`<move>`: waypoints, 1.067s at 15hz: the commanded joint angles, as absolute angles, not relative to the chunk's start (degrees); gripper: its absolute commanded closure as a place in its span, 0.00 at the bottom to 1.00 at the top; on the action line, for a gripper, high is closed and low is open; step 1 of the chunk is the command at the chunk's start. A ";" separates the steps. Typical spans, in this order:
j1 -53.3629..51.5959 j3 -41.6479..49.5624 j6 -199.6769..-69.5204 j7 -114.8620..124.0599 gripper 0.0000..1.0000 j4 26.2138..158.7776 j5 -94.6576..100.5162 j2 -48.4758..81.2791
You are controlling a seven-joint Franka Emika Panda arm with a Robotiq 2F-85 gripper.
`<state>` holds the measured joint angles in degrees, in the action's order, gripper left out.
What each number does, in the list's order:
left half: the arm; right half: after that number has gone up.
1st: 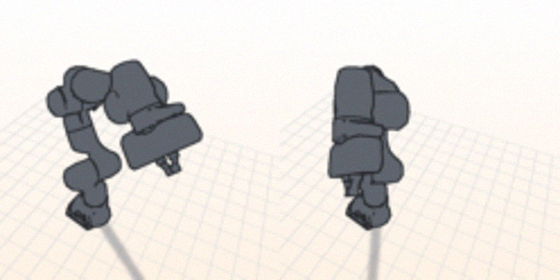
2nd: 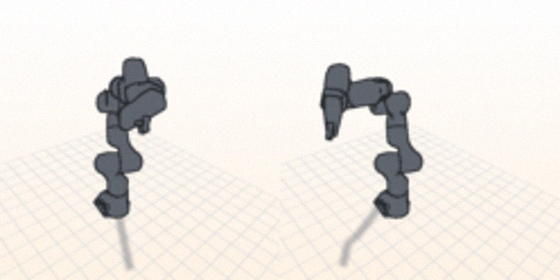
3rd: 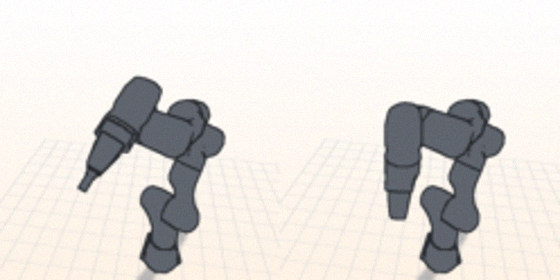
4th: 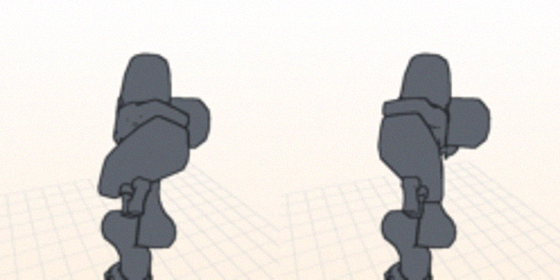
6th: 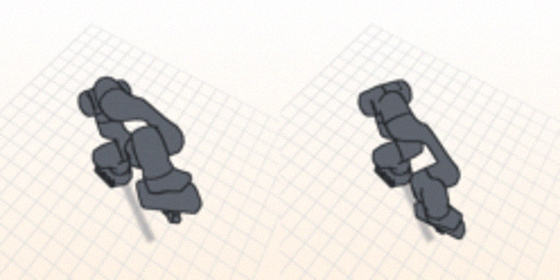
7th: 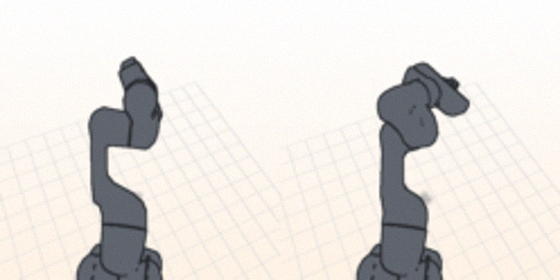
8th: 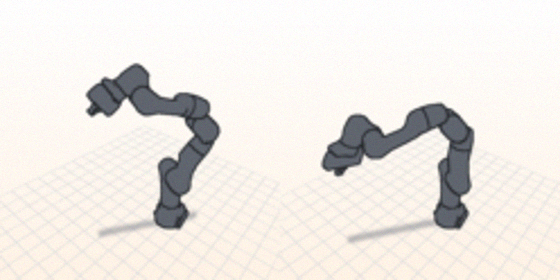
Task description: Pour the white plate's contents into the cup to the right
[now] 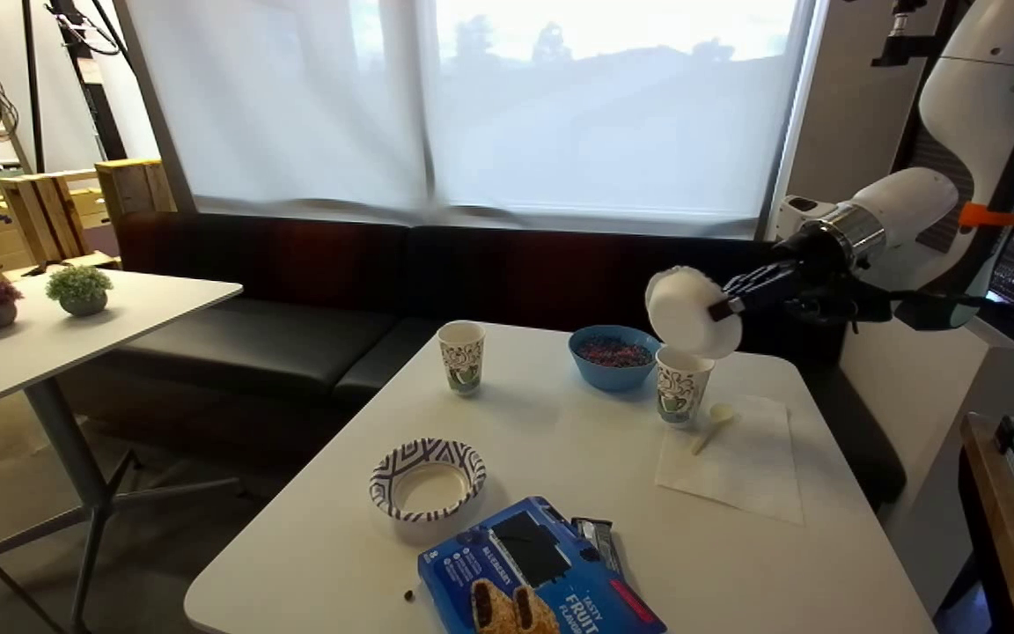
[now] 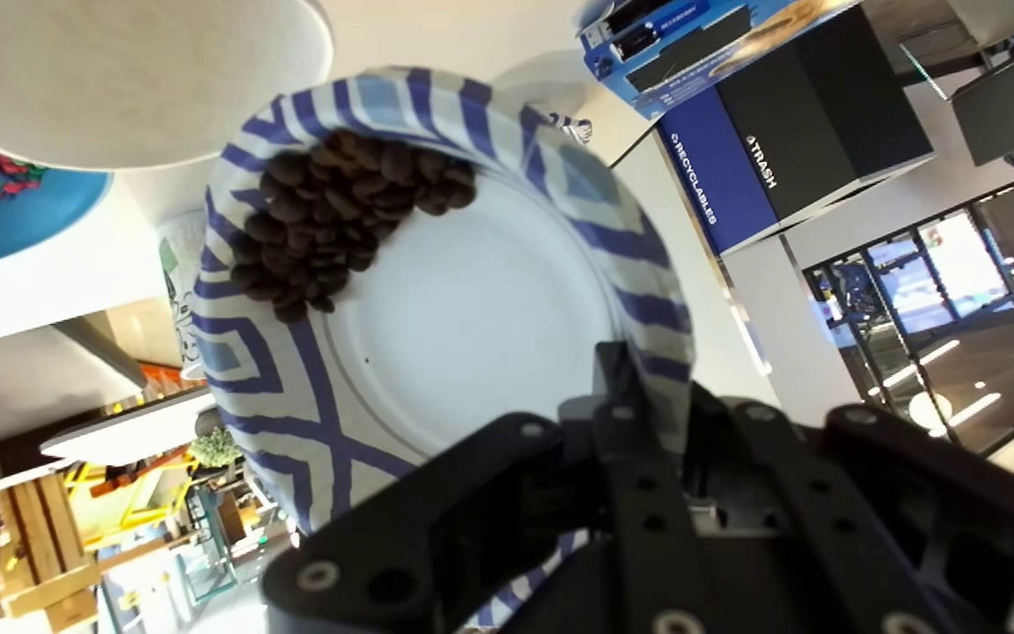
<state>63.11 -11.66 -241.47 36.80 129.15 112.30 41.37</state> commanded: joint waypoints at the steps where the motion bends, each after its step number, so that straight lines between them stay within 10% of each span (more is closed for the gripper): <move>1: 64.26 -13.17 -243.51 36.63 0.98 126.23 115.05 44.19; 16: 68.19 -18.41 -243.50 37.05 0.98 123.42 119.57 47.34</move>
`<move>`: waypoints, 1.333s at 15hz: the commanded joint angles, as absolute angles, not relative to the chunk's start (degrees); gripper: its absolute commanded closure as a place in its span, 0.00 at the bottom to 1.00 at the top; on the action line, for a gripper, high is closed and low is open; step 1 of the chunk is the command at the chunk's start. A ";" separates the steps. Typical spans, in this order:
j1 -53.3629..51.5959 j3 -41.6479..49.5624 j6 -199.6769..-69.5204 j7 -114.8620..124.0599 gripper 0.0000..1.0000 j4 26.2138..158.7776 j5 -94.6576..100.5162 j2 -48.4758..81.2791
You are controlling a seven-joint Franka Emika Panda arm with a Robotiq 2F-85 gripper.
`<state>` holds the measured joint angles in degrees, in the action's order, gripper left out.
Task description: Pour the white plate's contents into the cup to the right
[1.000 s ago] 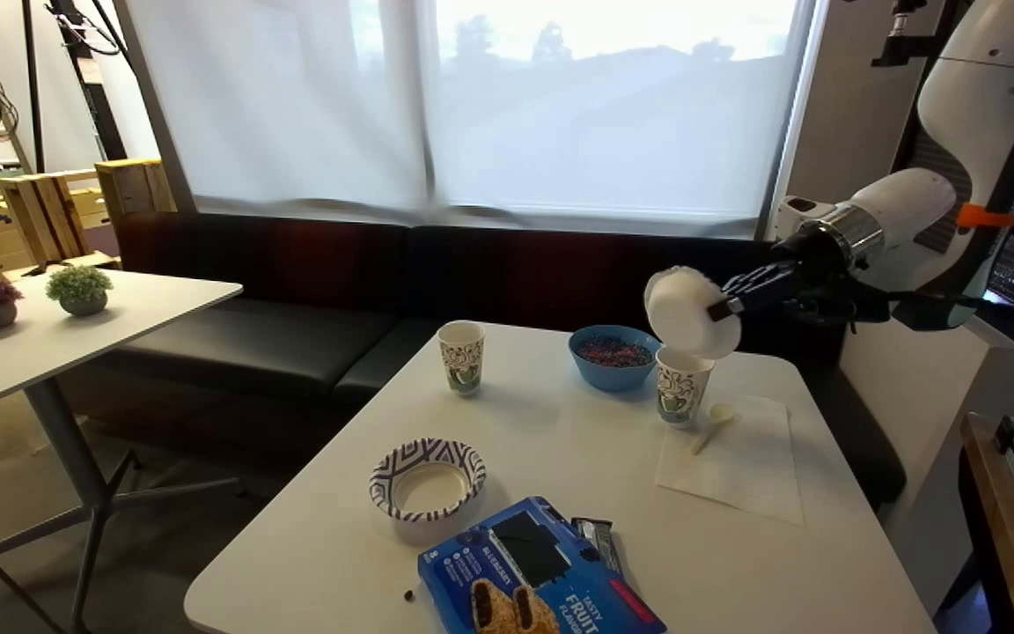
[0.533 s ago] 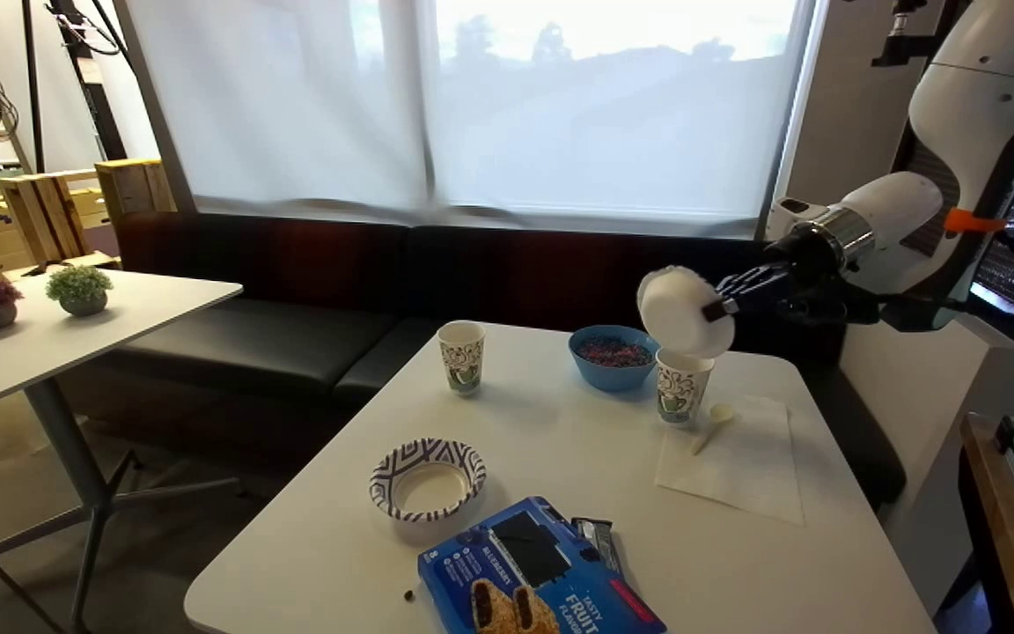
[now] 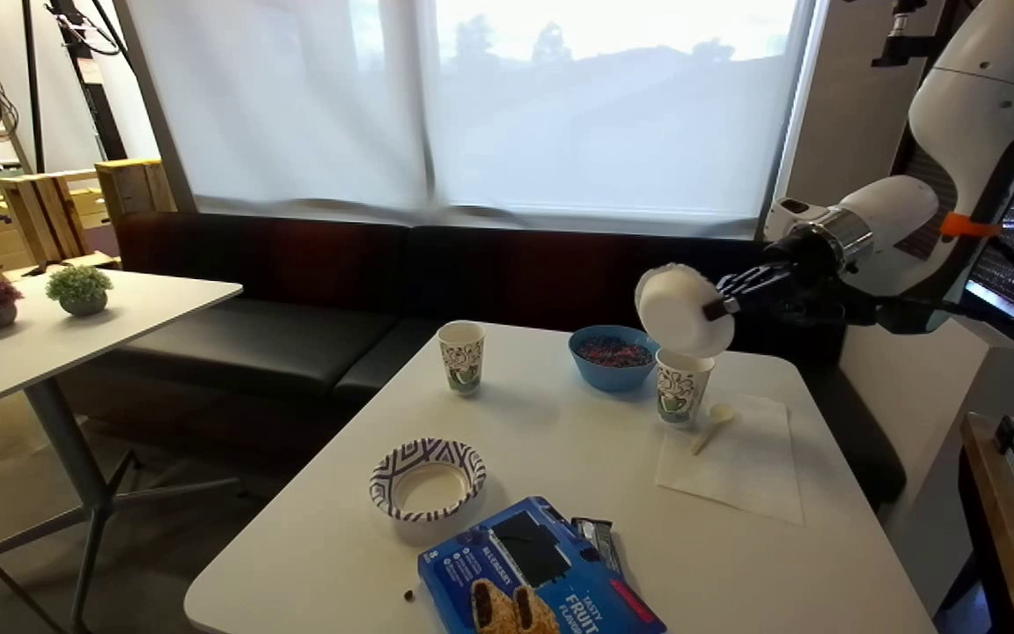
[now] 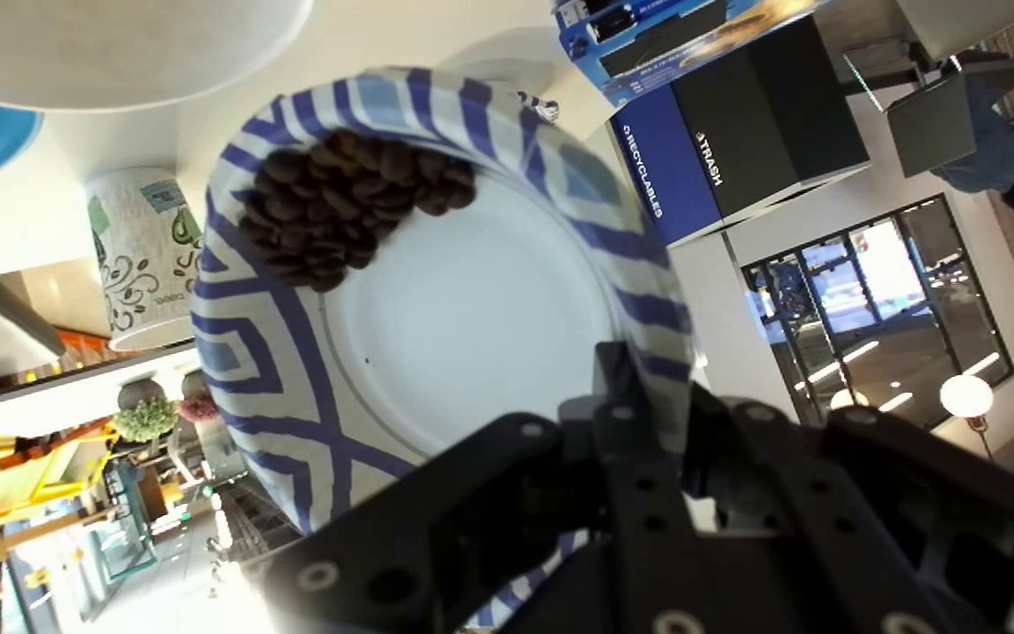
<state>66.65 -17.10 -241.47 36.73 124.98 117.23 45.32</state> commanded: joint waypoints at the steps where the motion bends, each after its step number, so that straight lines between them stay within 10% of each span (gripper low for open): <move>1: 68.37 -18.54 -243.50 37.03 0.98 123.34 119.65 47.45; 20: 79.99 -29.75 -242.15 40.03 0.98 121.65 126.19 54.36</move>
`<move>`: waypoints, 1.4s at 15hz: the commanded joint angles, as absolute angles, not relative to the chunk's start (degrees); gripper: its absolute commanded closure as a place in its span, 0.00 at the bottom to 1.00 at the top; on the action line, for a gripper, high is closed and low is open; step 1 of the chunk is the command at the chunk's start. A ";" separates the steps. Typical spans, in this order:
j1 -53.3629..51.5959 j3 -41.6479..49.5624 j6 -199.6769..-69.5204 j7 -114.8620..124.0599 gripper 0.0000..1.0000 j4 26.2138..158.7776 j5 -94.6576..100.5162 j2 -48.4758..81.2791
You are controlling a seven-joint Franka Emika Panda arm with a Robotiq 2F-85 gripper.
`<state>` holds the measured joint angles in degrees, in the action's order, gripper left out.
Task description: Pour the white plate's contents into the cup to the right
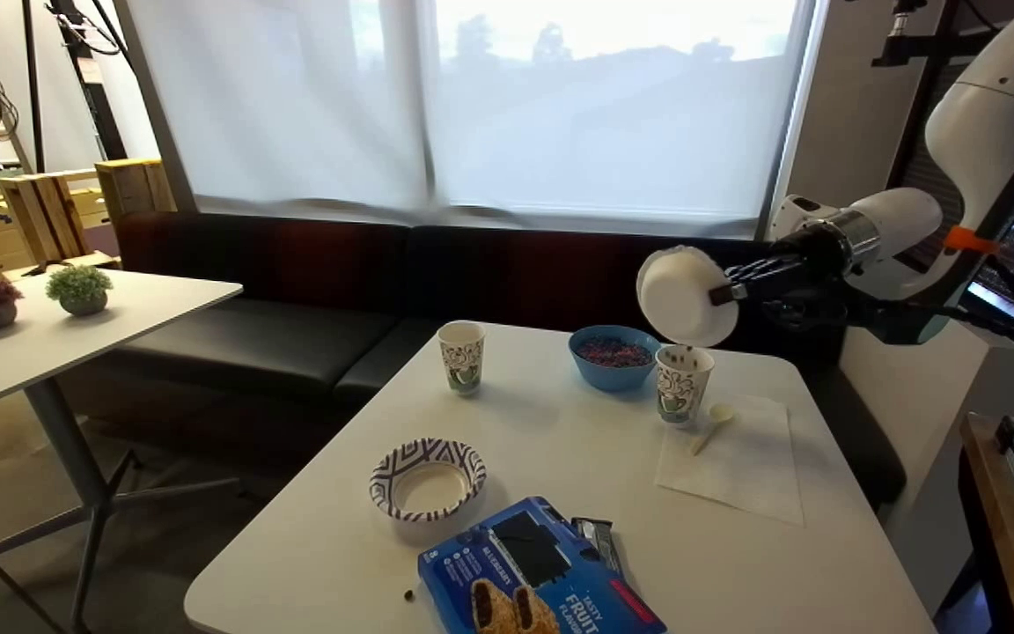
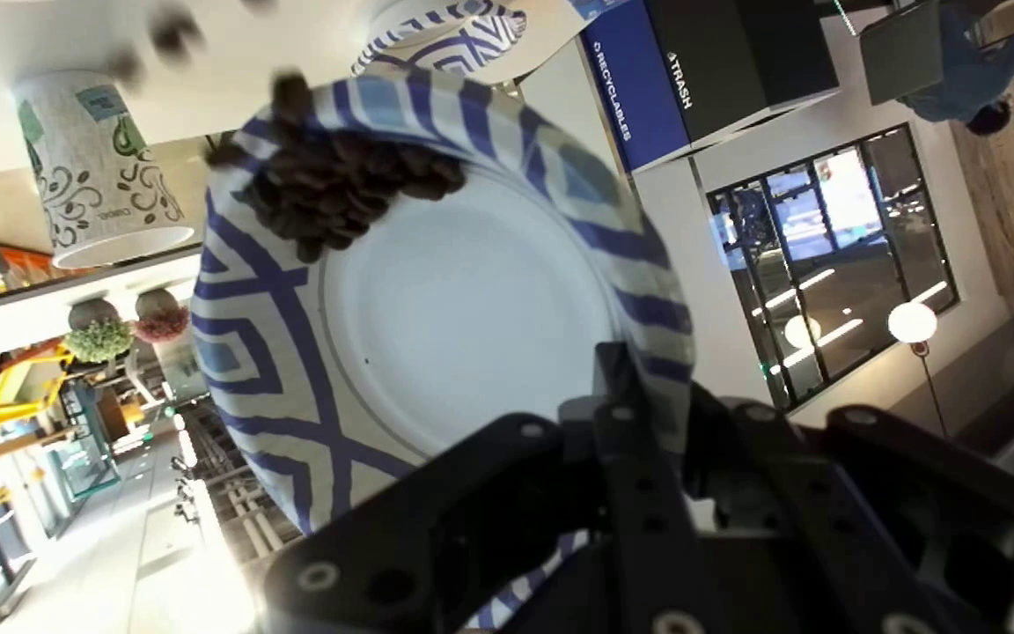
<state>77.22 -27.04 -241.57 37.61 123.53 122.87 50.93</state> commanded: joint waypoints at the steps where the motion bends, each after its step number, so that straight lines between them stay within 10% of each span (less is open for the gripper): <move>1: 80.26 -29.89 -242.14 40.23 0.98 121.57 126.30 54.57; 21: 87.46 -36.24 -242.14 43.84 0.98 118.41 133.27 62.01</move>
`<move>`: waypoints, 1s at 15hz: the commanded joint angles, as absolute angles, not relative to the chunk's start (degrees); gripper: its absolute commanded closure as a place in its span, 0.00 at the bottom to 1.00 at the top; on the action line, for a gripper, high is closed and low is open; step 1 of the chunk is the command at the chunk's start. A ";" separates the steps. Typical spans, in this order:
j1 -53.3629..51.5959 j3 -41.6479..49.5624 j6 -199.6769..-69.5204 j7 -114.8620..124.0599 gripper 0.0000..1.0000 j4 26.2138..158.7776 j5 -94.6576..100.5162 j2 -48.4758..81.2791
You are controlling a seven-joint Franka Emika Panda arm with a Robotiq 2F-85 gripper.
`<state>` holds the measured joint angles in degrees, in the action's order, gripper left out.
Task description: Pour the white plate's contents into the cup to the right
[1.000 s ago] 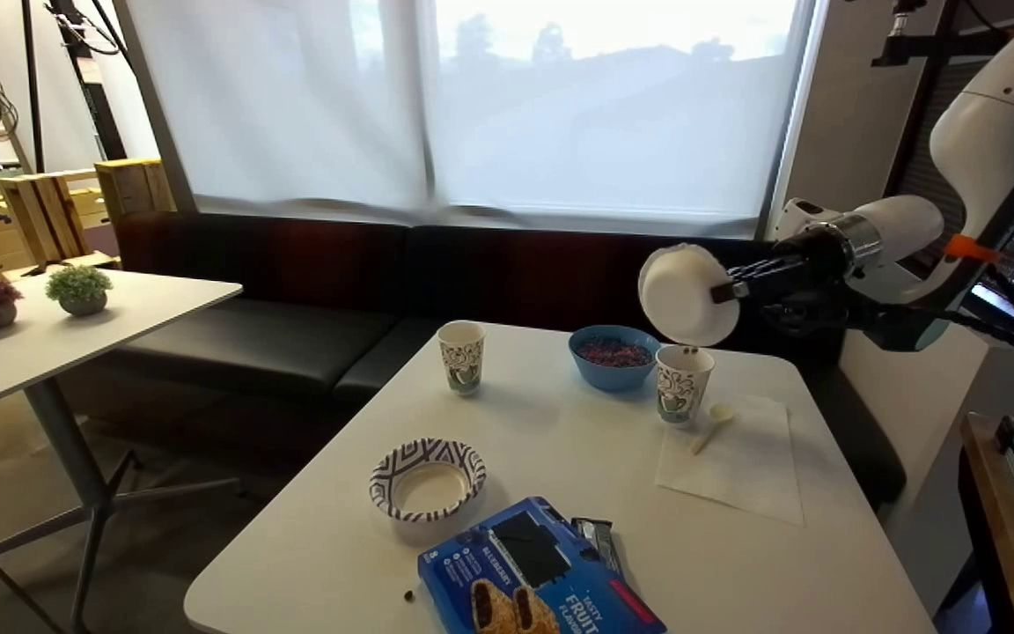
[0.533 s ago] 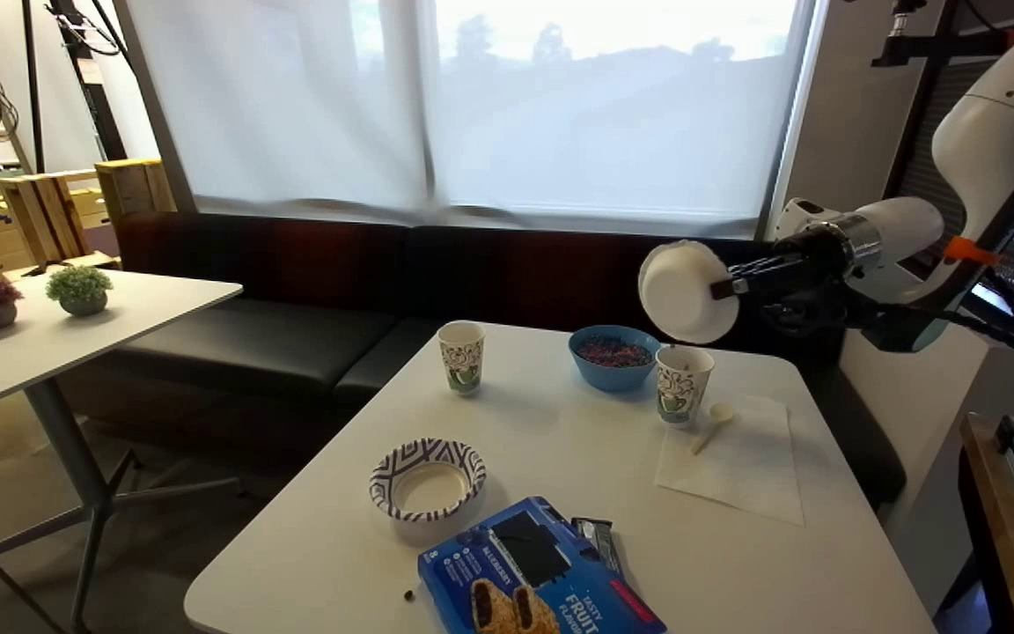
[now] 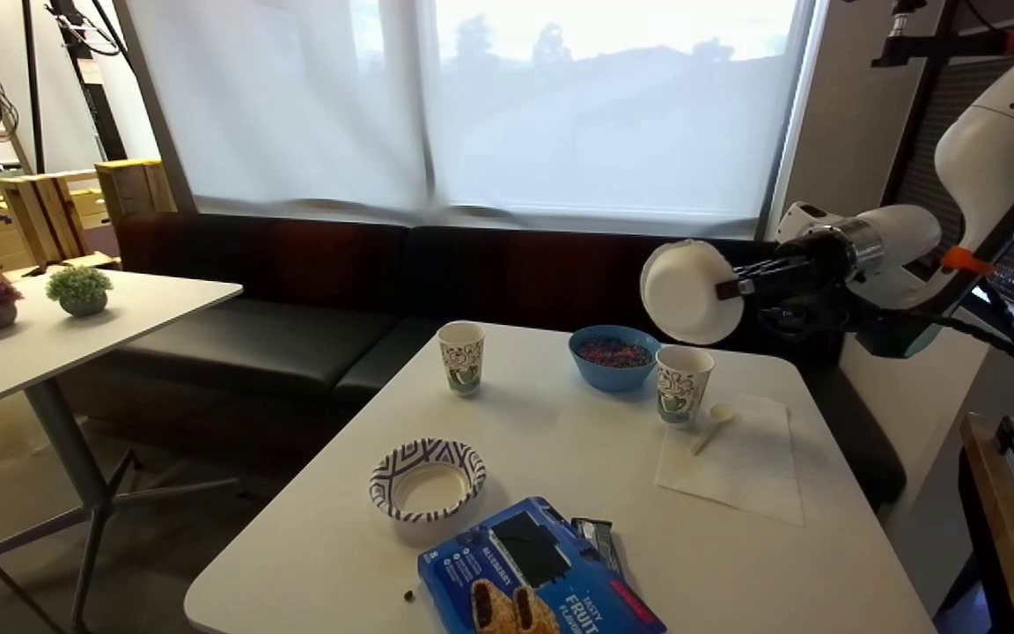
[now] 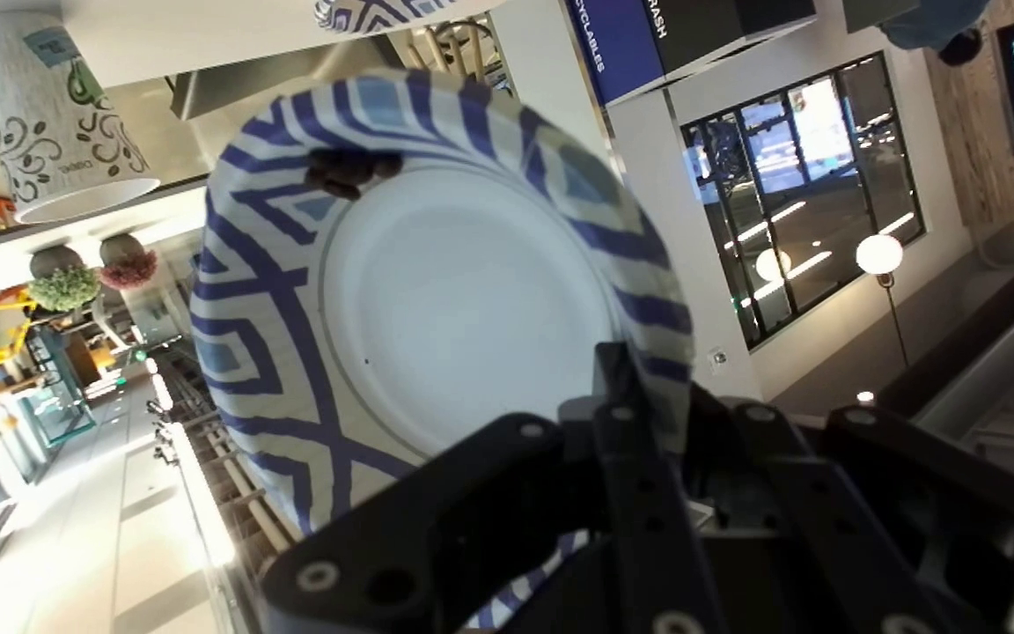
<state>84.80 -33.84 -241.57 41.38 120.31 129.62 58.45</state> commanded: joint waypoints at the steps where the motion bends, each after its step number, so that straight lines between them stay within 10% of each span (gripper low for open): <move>1: 88.03 -36.60 -242.14 43.97 0.98 118.22 133.75 62.55; 15: 93.69 -40.96 -242.13 44.23 0.98 117.44 136.23 67.13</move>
